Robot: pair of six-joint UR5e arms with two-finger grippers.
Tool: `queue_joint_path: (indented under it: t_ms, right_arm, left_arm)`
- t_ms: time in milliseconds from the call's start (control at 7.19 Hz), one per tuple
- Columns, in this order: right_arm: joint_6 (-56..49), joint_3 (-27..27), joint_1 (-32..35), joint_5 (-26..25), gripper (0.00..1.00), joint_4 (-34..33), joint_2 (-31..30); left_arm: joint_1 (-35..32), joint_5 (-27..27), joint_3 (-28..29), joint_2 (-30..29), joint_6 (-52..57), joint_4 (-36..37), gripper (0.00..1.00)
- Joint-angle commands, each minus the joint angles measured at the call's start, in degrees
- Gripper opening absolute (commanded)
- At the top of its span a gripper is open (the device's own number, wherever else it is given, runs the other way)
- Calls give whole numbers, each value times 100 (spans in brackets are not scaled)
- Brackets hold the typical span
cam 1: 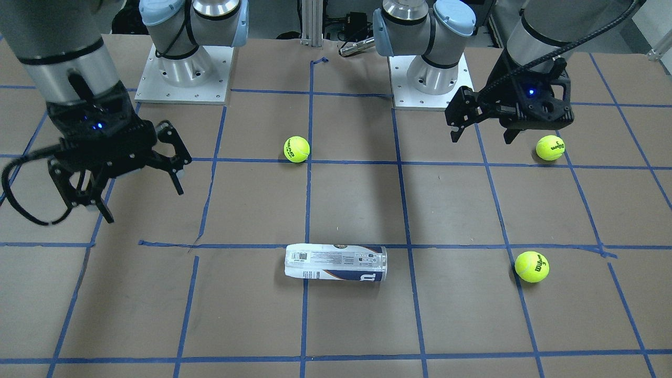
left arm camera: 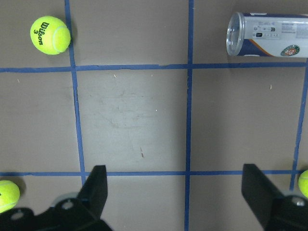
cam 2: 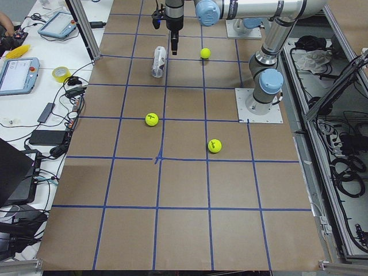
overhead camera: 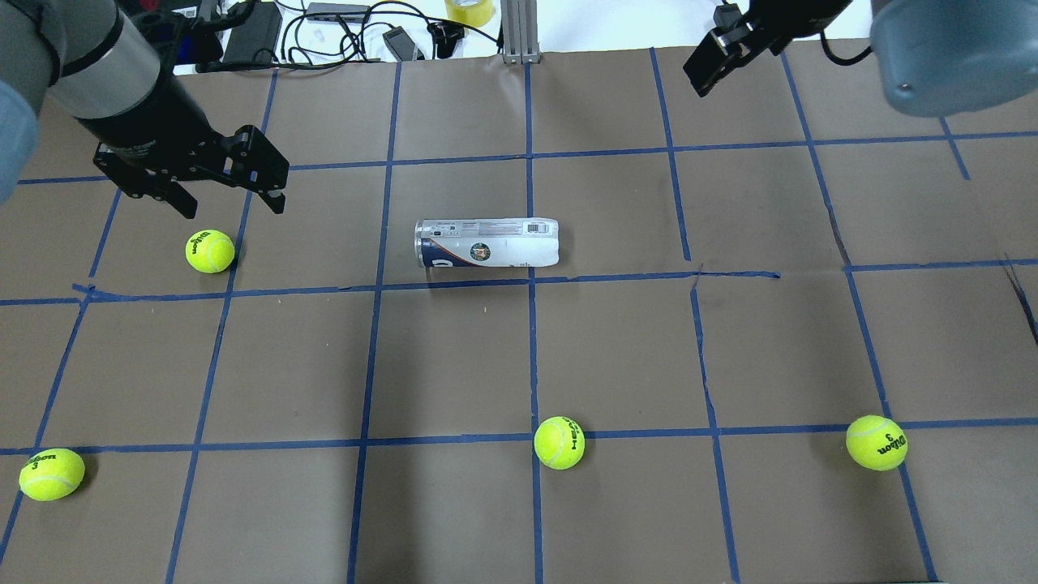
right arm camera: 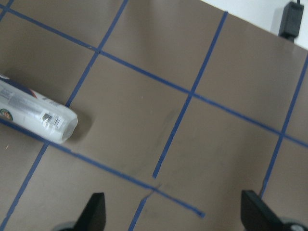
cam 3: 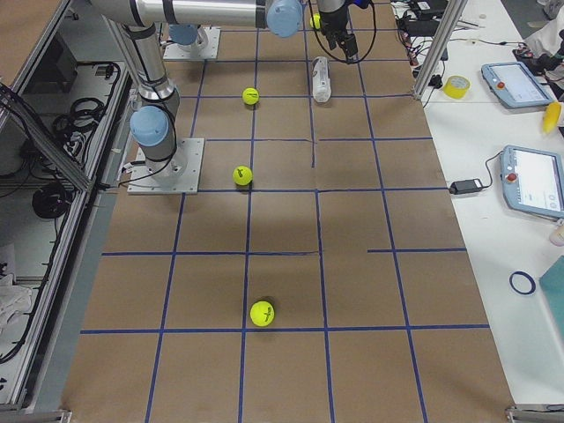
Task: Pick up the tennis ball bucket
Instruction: 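Reach the left gripper toward the open end of the lying can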
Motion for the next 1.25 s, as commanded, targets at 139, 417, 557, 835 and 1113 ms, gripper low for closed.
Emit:
queue_joint_path:
  t_ms: [139, 417, 557, 835, 1113]
  right_arm:
    - [1332, 35, -39, -414, 100, 2691, -782]
    - [1343, 70, -57, -397, 100, 2688, -756]
    - [1413, 53, -100, -301, 100, 2088, -738]
    - [1510, 88, -127, -336, 100, 1818, -677]
    - [1501, 96, -127, -318, 100, 1818, -633]
  left_arm:
    - [11, -908, -490, -604, -48, 999, 100]
    - [11, -1083, -676, -1166, -4, 2001, 100]
    - [11, -1093, -668, -1422, -13, 2041, 100]
    - [11, -1433, -624, -1984, -48, 2522, 100]
    - [2, -1989, -659, -2301, -92, 2829, 100]
